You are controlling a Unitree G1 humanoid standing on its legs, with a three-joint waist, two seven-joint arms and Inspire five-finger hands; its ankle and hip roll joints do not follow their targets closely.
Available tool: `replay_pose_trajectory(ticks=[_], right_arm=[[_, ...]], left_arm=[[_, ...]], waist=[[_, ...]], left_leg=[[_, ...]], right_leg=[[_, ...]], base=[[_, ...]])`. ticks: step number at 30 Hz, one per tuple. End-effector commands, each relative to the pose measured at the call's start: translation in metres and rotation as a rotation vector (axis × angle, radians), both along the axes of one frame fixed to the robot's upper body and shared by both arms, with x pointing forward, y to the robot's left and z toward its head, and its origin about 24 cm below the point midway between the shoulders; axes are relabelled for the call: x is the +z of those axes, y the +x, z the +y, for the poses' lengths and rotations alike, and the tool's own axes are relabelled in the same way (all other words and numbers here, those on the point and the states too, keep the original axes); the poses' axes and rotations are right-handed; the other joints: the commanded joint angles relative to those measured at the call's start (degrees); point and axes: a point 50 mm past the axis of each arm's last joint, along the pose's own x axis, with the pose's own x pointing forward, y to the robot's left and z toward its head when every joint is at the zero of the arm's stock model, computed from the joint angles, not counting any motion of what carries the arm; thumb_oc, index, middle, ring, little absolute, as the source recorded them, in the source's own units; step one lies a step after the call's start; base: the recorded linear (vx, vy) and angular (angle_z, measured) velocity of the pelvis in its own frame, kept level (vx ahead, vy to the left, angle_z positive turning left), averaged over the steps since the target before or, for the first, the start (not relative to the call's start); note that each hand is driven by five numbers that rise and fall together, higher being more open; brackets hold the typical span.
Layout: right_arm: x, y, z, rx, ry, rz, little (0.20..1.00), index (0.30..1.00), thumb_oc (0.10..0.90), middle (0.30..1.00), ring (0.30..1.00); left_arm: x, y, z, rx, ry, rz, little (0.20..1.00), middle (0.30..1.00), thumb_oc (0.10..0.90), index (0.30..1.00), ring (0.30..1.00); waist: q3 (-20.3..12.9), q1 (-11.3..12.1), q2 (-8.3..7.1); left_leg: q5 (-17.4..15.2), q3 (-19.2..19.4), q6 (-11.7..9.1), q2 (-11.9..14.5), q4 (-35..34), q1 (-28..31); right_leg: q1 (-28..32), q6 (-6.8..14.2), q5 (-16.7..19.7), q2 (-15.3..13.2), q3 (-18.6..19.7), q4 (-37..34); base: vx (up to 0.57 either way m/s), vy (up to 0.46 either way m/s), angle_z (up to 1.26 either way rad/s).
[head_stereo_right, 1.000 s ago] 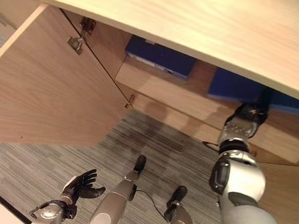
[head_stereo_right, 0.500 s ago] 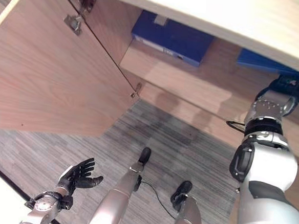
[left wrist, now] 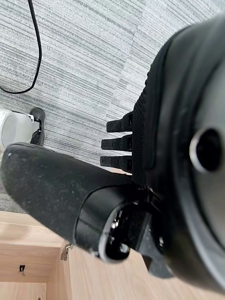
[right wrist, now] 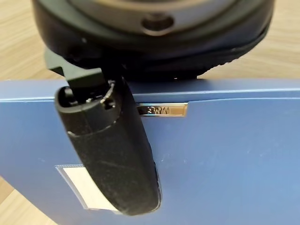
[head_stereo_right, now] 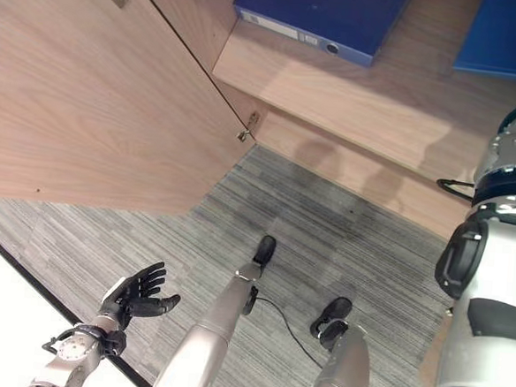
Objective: Put the empty folder in the office cabinet
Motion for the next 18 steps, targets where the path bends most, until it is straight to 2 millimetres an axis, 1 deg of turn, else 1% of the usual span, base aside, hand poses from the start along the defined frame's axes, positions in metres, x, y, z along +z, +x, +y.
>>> replay_pose_trajectory(ticks=[1,2,3,9,11,14,15,16,17,18], right_arm=[[0.044,-0.033,-0.024,-0.158,-0.206,0.035,0.900,0.900,0.800,0.900,0.900],[0.043,-0.031,-0.024,-0.158,-0.199,0.080,0.900,0.900,0.800,0.900,0.900],[0.043,-0.025,-0.017,-0.143,-0.202,0.138,0.900,0.900,0.800,0.900,0.900],[0.039,-0.015,-0.005,-0.114,-0.171,0.216,0.900,0.900,0.800,0.900,0.900],[0.036,-0.013,-0.004,-0.104,-0.143,0.253,0.900,0.900,0.800,0.900,0.900],[0.030,-0.006,0.003,-0.074,-0.121,0.303,0.900,0.900,0.800,0.900,0.900],[0.030,-0.006,0.003,-0.074,-0.121,0.303,0.900,0.900,0.800,0.900,0.900],[0.027,-0.006,0.002,-0.073,-0.105,0.326,0.900,0.900,0.800,0.900,0.900],[0.018,-0.004,0.003,-0.063,-0.054,0.353,0.900,0.900,0.800,0.900,0.900],[0.017,-0.002,0.005,-0.059,-0.044,0.365,0.900,0.900,0.800,0.900,0.900]], left_arm=[[-0.002,-0.013,0.025,0.056,0.045,0.028,0.900,0.900,0.800,0.900,0.900],[-0.002,-0.012,0.024,0.061,0.041,0.021,0.900,0.900,0.800,0.900,0.900],[-0.001,-0.013,0.023,0.072,0.048,0.017,0.900,0.900,0.800,0.900,0.900],[-0.002,-0.014,0.026,0.101,0.080,0.017,0.900,0.900,0.800,0.900,0.900],[-0.002,-0.015,0.028,0.113,0.102,0.026,0.900,0.900,0.800,0.900,0.900],[-0.003,-0.015,0.030,0.128,0.123,0.028,0.900,0.900,0.800,0.900,0.900],[-0.003,-0.015,0.030,0.128,0.123,0.028,0.900,0.900,0.800,0.900,0.900],[-0.003,-0.016,0.031,0.128,0.136,0.034,0.900,0.900,0.800,0.900,0.900],[-0.003,-0.015,0.031,0.139,0.140,0.031,0.900,0.900,0.800,0.900,0.900],[-0.003,-0.015,0.032,0.146,0.142,0.033,0.900,0.900,0.800,0.900,0.900]], waist=[[-5.29,0.63,1.35],[-5.27,0.55,1.41],[-5.07,0.11,1.31],[-4.70,-0.86,0.60],[-4.59,-1.26,0.17],[-4.47,-1.79,-0.40],[-4.44,-1.80,-0.39],[-4.44,-1.93,-0.60],[-4.27,-2.06,-0.85],[-4.21,-2.15,-1.08]], left_leg=[[-14.72,-0.92,-3.49,7.27,7.38,2.87],[-14.70,-0.89,-3.47,7.33,7.35,2.71],[-14.70,-0.66,-3.45,7.53,7.06,2.63],[-14.76,-0.25,-3.58,8.07,6.50,3.13],[-14.81,-0.32,-3.71,8.25,6.44,3.28],[-14.81,-0.18,-3.84,8.45,6.18,3.66],[-14.80,-0.18,-3.84,8.46,6.15,3.70],[-14.81,-0.11,-3.87,8.54,5.91,4.05],[-14.84,-0.11,-3.93,8.68,5.64,4.47],[-14.81,-0.02,-3.96,8.79,5.43,4.79]], right_leg=[[-0.57,8.85,-3.72,-0.35,3.90,-1.20],[-1.07,8.86,-3.64,-0.26,4.10,-0.98],[-1.53,8.76,-3.56,0.01,4.28,-0.99],[-0.71,8.43,-3.30,0.62,4.15,-2.30],[-0.34,8.43,-3.09,0.80,4.03,-2.94],[0.31,8.38,-2.79,1.14,3.75,-3.41],[0.35,8.37,-2.78,1.15,3.75,-3.44],[0.68,8.30,-2.79,1.30,3.69,-3.73],[1.28,8.21,-2.75,1.54,3.55,-4.25],[1.65,8.20,-2.63,1.68,3.39,-4.52]], base=[[0.00,0.000,0.00],[0.00,0.000,0.00],[0.00,0.000,0.00],[0.00,-0.003,-0.01],[0.00,0.000,0.00],[0.00,0.000,0.00],[0.00,0.000,0.00],[0.00,-0.002,-0.08],[-0.01,-0.007,-0.11],[-0.01,-0.018,-0.10]])
